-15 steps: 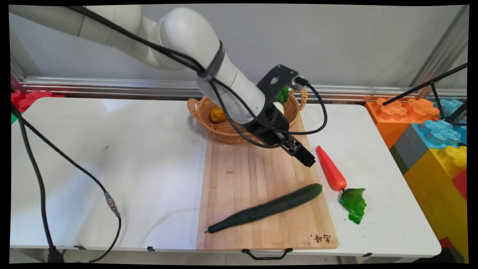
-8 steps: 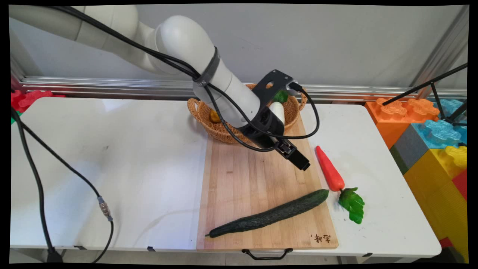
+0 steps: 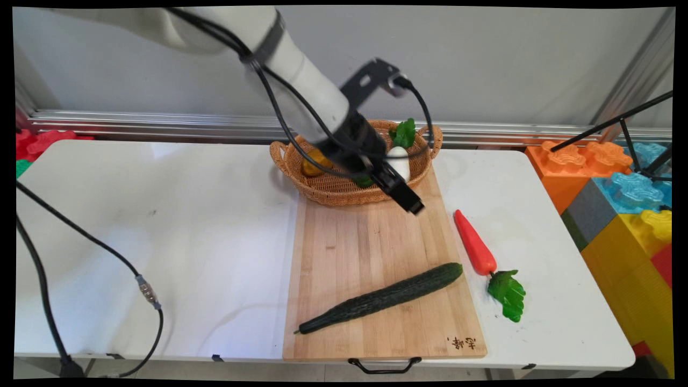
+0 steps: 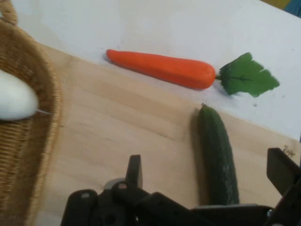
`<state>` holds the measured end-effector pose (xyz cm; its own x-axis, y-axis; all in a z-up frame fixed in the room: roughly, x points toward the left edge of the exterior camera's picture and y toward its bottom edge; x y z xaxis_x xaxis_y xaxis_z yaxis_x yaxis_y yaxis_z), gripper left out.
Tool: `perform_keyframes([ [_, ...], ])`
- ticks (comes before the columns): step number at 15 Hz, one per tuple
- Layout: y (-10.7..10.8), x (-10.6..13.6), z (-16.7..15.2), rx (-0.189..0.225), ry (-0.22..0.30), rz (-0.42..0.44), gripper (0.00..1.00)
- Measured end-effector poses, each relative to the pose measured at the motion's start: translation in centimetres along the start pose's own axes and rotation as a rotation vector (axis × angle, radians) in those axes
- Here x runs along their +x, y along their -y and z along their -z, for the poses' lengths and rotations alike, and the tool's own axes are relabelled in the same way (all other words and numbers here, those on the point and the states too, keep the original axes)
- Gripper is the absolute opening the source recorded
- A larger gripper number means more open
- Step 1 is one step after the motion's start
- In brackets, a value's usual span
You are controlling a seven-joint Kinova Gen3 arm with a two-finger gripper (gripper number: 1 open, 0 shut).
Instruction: Pick up the potato from the vegetable basket
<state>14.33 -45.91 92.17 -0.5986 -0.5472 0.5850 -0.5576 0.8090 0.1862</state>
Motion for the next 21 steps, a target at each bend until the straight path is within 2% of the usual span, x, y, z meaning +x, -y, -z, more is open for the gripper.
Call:
perform_keyframes([
  [8, 4.5, 0.9, 6.5, 0.016, 0.025, -0.195, 1.00],
  [15, 9.3, 0.0, 9.7, 0.061, 0.058, -0.267, 1.00],
  [17, 10.9, -0.4, 10.4, 0.086, 0.063, -0.270, 1.00],
  [21, 15.1, -1.4, 10.9, 0.166, 0.085, -0.242, 1.00],
])
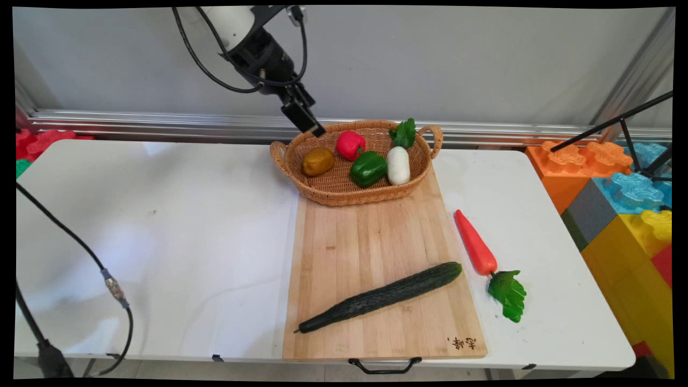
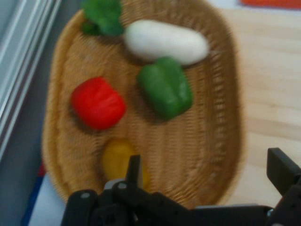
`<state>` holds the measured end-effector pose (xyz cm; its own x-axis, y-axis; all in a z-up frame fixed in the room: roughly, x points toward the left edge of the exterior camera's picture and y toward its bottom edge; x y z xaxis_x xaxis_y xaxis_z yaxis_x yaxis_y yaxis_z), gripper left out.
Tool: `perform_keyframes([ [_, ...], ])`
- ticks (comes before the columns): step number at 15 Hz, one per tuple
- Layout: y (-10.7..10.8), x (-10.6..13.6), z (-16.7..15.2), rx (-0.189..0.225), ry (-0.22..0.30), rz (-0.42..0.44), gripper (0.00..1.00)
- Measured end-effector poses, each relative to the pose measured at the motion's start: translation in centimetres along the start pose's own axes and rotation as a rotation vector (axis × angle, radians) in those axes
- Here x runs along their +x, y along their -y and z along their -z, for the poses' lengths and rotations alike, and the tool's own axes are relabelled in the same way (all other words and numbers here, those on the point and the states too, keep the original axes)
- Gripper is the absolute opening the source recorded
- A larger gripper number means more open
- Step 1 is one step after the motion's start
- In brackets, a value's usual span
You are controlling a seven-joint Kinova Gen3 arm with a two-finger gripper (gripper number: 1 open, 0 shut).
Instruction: Pick up the potato from the vegetable basket
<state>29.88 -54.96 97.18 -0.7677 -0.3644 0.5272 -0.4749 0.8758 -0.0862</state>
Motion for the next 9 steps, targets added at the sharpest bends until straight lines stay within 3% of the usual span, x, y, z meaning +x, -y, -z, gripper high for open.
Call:
perform_keyframes([
  [4, 3.1, -2.1, -2.4, 0.035, 0.040, 0.023, 1.00],
  [9, 4.9, -3.9, -7.5, 0.042, 0.058, 0.072, 1.00],
])
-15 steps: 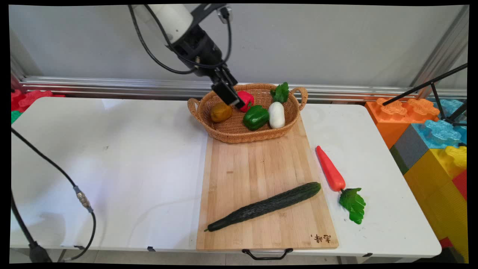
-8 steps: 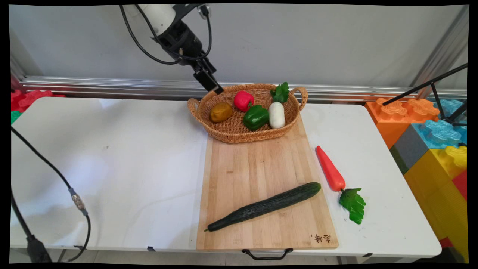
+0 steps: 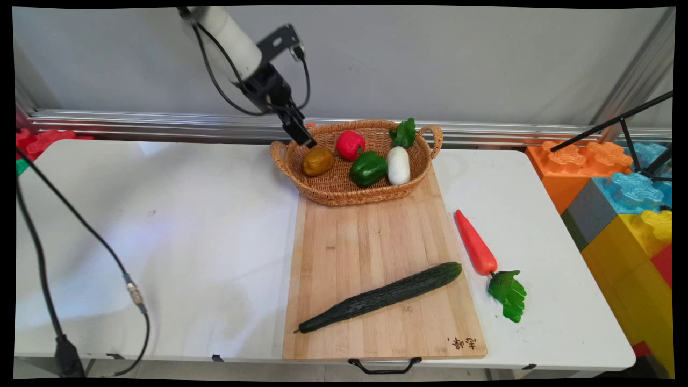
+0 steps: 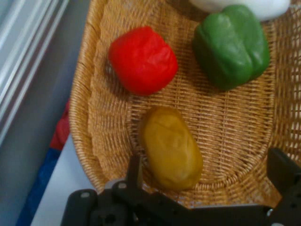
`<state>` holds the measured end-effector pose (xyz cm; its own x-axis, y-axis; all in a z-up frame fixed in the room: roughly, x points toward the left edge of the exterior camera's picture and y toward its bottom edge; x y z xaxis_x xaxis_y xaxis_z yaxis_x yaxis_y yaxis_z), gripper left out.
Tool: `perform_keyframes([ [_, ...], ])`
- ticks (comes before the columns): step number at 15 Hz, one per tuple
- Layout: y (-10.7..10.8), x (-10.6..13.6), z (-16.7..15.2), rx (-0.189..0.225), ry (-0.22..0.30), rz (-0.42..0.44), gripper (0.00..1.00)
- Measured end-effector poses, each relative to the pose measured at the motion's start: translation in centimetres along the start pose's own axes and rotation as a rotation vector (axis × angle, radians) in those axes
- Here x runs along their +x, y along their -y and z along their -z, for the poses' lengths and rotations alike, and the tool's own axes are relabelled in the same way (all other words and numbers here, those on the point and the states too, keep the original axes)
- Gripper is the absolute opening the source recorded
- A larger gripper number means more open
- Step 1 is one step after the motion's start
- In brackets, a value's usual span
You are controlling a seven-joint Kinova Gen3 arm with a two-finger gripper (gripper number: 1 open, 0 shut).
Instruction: Pick up the potato from the vegetable basket
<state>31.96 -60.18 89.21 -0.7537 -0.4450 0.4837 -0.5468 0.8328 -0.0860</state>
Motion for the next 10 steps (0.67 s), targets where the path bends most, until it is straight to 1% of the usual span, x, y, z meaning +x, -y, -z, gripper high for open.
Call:
perform_keyframes([
  [6, 0.1, -0.6, -5.7, -0.029, 0.002, 0.046, 1.00],
  [10, 0.6, -1.0, -9.3, -0.022, 0.008, 0.077, 1.00],
])
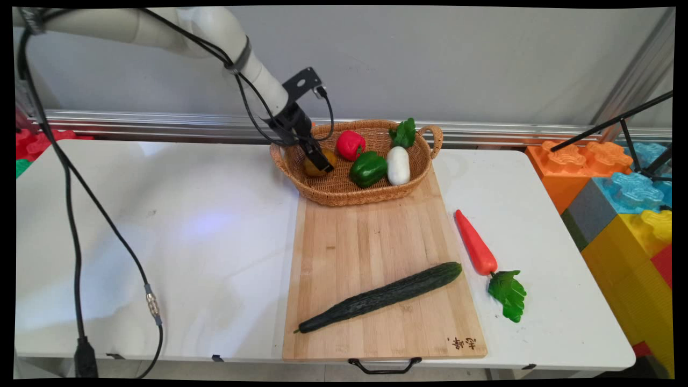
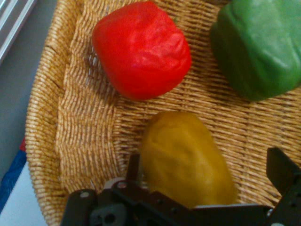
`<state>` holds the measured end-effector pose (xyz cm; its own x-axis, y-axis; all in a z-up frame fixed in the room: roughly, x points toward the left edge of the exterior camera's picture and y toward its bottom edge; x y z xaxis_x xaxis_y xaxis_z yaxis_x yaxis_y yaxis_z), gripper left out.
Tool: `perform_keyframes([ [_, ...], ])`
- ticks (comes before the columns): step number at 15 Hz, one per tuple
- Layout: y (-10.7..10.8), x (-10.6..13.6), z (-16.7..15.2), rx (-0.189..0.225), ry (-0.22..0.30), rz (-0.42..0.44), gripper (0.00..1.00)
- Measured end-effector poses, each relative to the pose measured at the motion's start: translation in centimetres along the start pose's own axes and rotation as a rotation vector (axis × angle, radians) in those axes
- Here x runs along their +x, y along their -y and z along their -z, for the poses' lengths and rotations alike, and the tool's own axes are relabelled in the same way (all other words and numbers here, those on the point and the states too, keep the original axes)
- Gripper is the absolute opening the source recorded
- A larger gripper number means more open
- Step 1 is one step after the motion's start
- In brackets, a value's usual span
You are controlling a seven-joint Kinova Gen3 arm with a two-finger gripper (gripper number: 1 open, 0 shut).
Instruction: Pick up the potato from the vegetable basket
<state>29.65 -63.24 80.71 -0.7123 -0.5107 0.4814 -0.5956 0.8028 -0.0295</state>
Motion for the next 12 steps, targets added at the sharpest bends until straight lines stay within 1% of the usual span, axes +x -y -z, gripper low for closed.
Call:
perform_keyframes([
  [2, 0.3, 0.0, -1.0, 0.011, 0.000, 0.011, 1.00],
  [6, 0.7, 0.1, -2.0, 0.028, -0.006, 0.020, 1.00],
  [9, 0.7, 0.2, -2.4, 0.031, -0.010, 0.022, 1.00],
  [10, 0.7, 0.3, -2.4, 0.030, -0.012, 0.021, 0.00],
  [12, 0.5, 0.4, -2.3, 0.023, -0.014, 0.018, 0.00],
])
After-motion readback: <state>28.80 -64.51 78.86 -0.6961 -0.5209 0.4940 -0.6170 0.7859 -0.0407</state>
